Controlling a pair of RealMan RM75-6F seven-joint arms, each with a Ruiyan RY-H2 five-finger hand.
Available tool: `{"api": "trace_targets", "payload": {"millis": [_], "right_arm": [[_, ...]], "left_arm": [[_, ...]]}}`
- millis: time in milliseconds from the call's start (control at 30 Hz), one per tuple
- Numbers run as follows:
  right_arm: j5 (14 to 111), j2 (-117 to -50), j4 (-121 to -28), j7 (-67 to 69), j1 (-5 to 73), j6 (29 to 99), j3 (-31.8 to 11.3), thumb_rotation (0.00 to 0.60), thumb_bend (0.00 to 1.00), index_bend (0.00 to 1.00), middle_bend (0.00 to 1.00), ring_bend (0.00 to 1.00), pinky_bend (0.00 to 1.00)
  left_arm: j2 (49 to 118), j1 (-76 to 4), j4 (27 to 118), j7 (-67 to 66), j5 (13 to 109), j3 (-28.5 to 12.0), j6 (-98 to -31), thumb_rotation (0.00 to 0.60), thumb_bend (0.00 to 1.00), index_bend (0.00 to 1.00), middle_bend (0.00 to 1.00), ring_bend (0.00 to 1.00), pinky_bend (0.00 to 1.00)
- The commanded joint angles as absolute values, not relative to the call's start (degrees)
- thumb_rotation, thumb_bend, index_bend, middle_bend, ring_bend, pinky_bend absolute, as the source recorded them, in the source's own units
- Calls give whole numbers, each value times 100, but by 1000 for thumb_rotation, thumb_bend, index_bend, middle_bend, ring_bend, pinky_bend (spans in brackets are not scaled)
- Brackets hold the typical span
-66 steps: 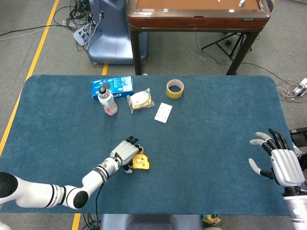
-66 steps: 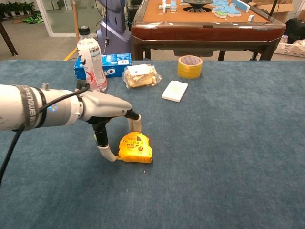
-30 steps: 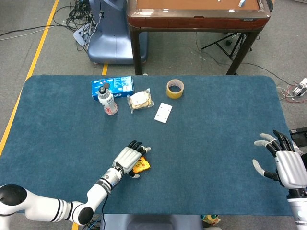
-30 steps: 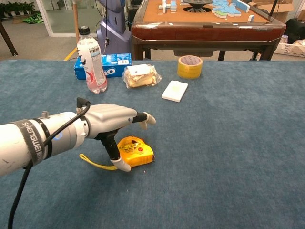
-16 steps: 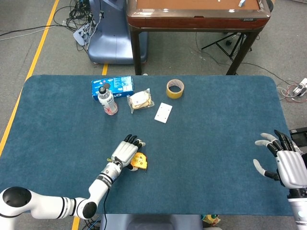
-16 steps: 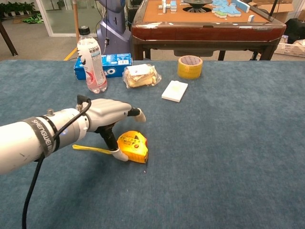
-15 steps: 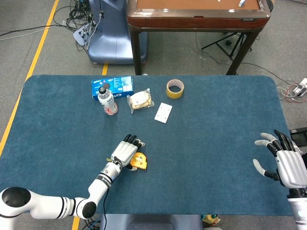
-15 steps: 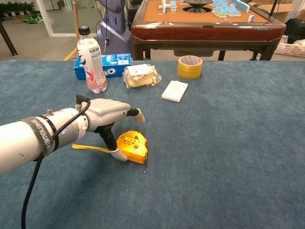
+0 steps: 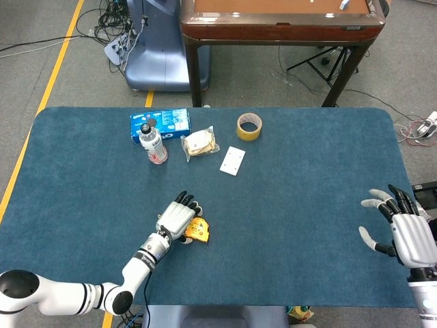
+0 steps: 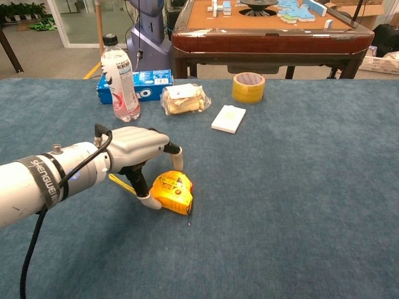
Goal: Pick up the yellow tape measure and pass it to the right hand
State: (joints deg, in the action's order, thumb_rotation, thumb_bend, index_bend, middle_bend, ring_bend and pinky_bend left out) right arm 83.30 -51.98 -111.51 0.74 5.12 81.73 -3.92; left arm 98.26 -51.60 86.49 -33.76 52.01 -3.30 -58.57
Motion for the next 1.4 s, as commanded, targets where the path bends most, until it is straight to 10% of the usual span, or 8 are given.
{"api": "trace_targets", "payload": {"millis": [33,433,1400], "right_arm": [[8334,-5191,-11164,68,505,8186,-391,600,399,324,197,49,0],[8366,-5179,-11217,66,535,8165,-411,600,398,324,197,49,0],[7580,-7324,-11554,-1533,2500,6562,-1126,600,388,202,71,0,0]], "left_arm": [[9888,-5118,8551,-3271,5323,-355,-5829,600,74,365,304,123,0],[9807,-4915,8373,-2425,5454,-574,-5398,600,74,532,513,305,0],[8686,-4581,10355,-1364,4550,-1752,-5965,600,73,517,521,312,0]]}}
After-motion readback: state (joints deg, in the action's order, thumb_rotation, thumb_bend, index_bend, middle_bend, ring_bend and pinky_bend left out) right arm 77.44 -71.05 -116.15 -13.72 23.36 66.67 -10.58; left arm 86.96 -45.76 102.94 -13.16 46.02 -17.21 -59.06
